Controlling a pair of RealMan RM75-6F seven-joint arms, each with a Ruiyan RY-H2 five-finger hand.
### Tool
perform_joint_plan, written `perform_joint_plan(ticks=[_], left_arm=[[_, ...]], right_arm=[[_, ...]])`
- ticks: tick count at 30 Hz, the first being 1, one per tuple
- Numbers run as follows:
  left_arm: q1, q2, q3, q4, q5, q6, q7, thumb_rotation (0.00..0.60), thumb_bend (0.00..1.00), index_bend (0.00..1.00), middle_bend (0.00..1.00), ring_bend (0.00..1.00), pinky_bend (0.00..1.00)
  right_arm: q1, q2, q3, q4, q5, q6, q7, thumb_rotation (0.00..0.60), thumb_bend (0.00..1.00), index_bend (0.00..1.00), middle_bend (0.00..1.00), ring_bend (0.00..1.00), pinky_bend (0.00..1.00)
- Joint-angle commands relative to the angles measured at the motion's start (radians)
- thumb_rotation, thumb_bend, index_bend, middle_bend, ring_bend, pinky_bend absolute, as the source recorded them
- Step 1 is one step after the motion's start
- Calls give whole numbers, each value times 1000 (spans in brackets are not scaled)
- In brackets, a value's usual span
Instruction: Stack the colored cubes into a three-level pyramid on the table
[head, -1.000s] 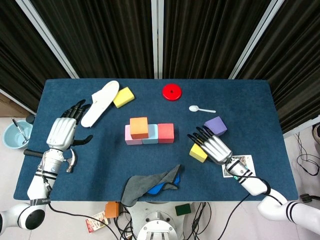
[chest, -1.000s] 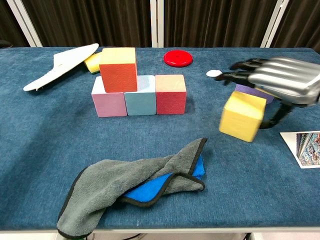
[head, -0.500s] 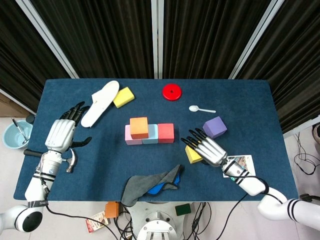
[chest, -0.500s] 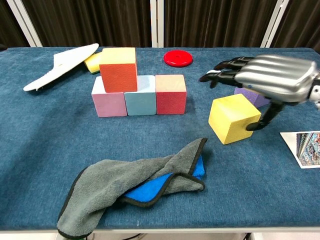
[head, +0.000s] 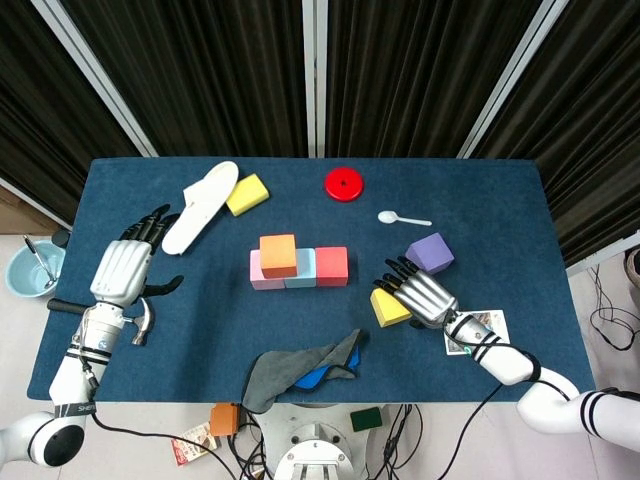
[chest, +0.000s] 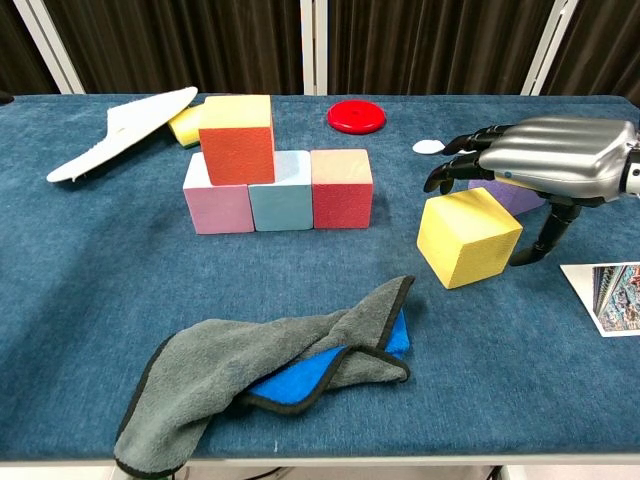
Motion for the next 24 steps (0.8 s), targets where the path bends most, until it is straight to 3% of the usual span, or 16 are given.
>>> perform_joint_plan(ticks=[1, 7, 14, 19, 24], left_arm=[[1, -1, -3, 1, 1, -1, -1, 593, 172, 113, 39, 94, 189], [3, -2, -8, 5, 3, -8, -1, 593, 172, 113, 40, 94, 190], [8, -2, -7, 15, 4, -13, 5, 594, 172, 113, 40, 94, 189], [16, 2, -3, 16, 12, -10, 5, 595, 172, 113, 40, 94, 189], [28, 6, -3, 11, 20, 1, -2, 592, 172, 113, 40, 94, 189]], right_arm=[[3, -2, 2, 5, 11, -3, 2, 600, 26, 185, 211, 41, 109], [14, -16, 2, 20, 28, -15, 17, 600, 32, 211, 234, 42, 109], [1, -20, 13, 15, 43, 31, 16, 600, 151, 417, 399, 112, 124], [-25, 54, 69, -94, 110, 95, 20, 600, 153, 493, 448, 158, 151], [10, 135, 163, -224, 296, 45, -60, 600, 159, 496, 454, 168, 155]])
